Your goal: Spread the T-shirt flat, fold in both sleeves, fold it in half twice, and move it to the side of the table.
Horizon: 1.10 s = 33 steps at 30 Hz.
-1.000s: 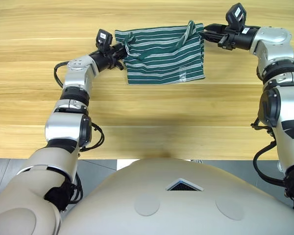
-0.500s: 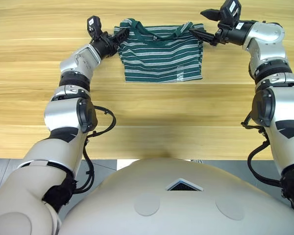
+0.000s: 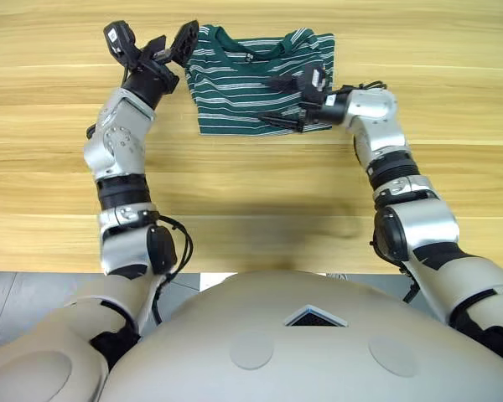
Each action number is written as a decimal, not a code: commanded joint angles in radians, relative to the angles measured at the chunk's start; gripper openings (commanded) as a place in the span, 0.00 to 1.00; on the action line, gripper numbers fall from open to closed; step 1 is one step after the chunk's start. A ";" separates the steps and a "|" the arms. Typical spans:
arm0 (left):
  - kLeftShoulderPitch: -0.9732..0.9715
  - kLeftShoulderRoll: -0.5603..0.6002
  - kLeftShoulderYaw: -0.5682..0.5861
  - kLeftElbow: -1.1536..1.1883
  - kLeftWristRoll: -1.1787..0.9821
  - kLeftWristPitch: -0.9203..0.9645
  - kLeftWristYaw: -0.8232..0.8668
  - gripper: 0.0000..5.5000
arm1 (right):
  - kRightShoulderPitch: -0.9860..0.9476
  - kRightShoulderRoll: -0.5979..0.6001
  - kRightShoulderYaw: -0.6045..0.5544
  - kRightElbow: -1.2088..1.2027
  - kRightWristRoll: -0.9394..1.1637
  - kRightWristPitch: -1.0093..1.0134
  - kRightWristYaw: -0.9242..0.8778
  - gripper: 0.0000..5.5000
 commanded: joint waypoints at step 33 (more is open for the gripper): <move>0.249 0.044 -0.025 -0.455 0.025 -0.182 0.120 0.93 | 0.127 -0.501 -0.016 -0.339 0.198 0.020 0.385 0.63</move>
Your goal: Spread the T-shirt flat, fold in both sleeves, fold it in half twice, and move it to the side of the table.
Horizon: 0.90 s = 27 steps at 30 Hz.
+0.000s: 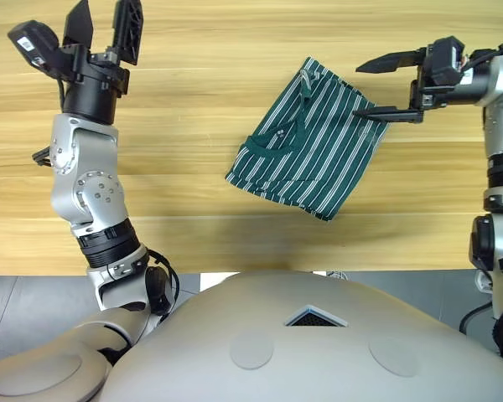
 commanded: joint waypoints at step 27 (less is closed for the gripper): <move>0.057 0.000 -0.094 -0.006 0.074 -0.068 -0.007 0.93 | -0.043 0.255 0.079 0.134 -0.209 0.071 -0.450 0.63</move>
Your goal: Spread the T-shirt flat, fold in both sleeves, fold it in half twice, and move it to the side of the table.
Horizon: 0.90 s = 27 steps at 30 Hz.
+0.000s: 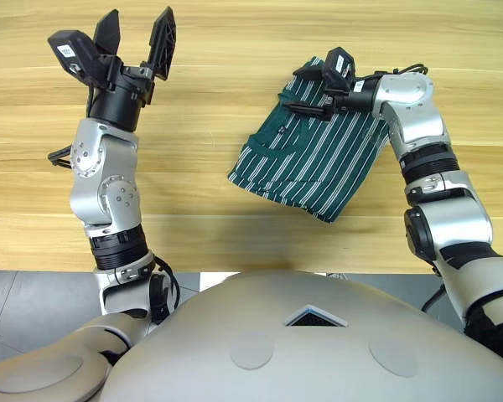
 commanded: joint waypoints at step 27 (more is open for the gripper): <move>0.056 0.004 -0.074 0.001 0.090 -0.075 -0.001 0.93 | 0.098 0.118 0.250 0.186 -0.207 -0.023 -0.118 0.63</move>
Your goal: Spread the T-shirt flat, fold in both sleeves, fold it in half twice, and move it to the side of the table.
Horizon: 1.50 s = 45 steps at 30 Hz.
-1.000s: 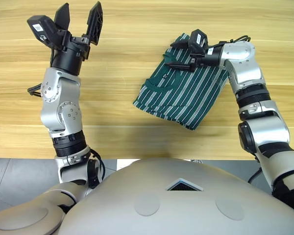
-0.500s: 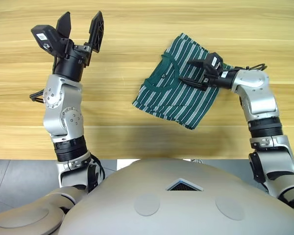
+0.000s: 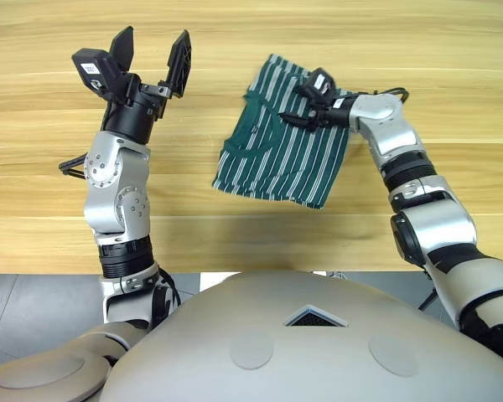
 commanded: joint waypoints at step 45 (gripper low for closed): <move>0.322 0.675 -0.363 0.116 0.762 -0.698 -0.514 0.85 | 0.400 -0.477 0.008 -0.508 -0.035 -0.708 0.413 0.79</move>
